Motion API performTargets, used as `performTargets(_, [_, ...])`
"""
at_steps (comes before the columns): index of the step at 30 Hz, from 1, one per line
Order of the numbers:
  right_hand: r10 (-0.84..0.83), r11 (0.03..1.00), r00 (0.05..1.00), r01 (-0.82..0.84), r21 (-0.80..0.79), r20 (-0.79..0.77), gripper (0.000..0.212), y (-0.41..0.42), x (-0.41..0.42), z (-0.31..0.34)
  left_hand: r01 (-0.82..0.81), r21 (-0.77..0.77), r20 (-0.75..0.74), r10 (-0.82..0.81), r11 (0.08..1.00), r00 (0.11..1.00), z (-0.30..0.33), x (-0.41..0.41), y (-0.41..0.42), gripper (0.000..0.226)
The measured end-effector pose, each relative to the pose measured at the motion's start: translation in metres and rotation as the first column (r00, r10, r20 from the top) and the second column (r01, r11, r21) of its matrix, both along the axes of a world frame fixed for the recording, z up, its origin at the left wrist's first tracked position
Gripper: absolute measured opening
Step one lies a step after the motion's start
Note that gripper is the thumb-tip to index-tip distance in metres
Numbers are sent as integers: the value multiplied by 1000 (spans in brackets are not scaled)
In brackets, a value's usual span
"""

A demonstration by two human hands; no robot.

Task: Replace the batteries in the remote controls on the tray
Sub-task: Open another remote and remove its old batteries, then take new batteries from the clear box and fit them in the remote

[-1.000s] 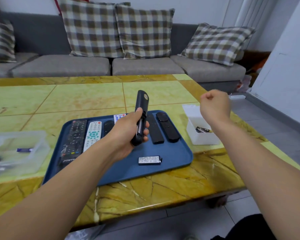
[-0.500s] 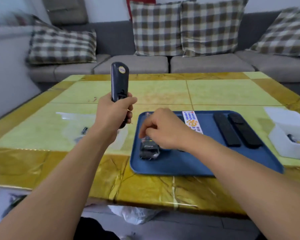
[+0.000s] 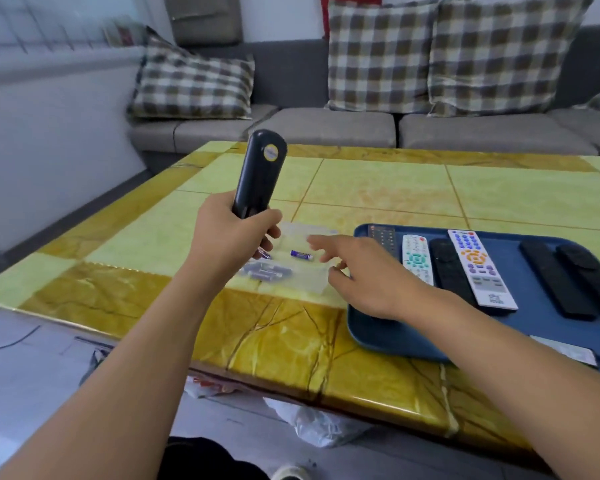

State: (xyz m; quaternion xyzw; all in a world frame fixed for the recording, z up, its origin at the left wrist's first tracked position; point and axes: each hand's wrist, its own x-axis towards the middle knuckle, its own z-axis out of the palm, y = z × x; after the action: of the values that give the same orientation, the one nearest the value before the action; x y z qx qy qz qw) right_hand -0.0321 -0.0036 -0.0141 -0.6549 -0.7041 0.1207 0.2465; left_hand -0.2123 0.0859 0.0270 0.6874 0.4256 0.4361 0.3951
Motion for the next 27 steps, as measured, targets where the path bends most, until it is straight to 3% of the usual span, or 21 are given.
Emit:
performTargets(6, [-61, 996, 998, 60, 64, 16, 58, 31, -3, 1, -80, 234, -261, 142, 969, 955, -16, -15, 23, 15])
performTargets(9, [-115, 993, 989, 112, 30, 90, 61, 45, -10, 3, -203, 293, -193, 266, 934, 945, -17, -18, 31, 15])
performTargets(13, [-156, 978, 926, 194, -79, 345, 44, 69, -20, 8, -375, 146, -108, 391, 916, 914, -24, -22, 48, 34])
performTargets(16, [-138, 961, 872, 233, -151, 470, 7, 80, -30, 12, -434, -35, -240, 414, 900, 878, -40, -25, 63, 42])
performTargets(17, [-132, 958, 868, 235, -162, 479, 16, 85, -33, 12, -430, -79, -280, 394, 900, 876, -44, -25, 65, 41])
performTargets(19, [-122, 953, 872, 237, -189, 475, 29, 92, -35, 10, -415, -125, -318, 360, 901, 877, -49, -23, 67, 34])
performTargets(21, [-97, 952, 885, 215, -217, 455, 15, 102, -35, 6, -378, -173, -314, 313, 910, 897, -49, -20, 68, 30])
performTargets(22, [-71, 950, 904, 191, -249, 421, 9, 107, -35, 4, -346, -217, -296, 276, 913, 914, -48, -19, 68, 28])
performTargets(27, [-29, 927, 969, 117, -357, 243, 23, 117, -34, 3, -208, -388, -167, 154, 898, 974, -37, -29, 59, 24])
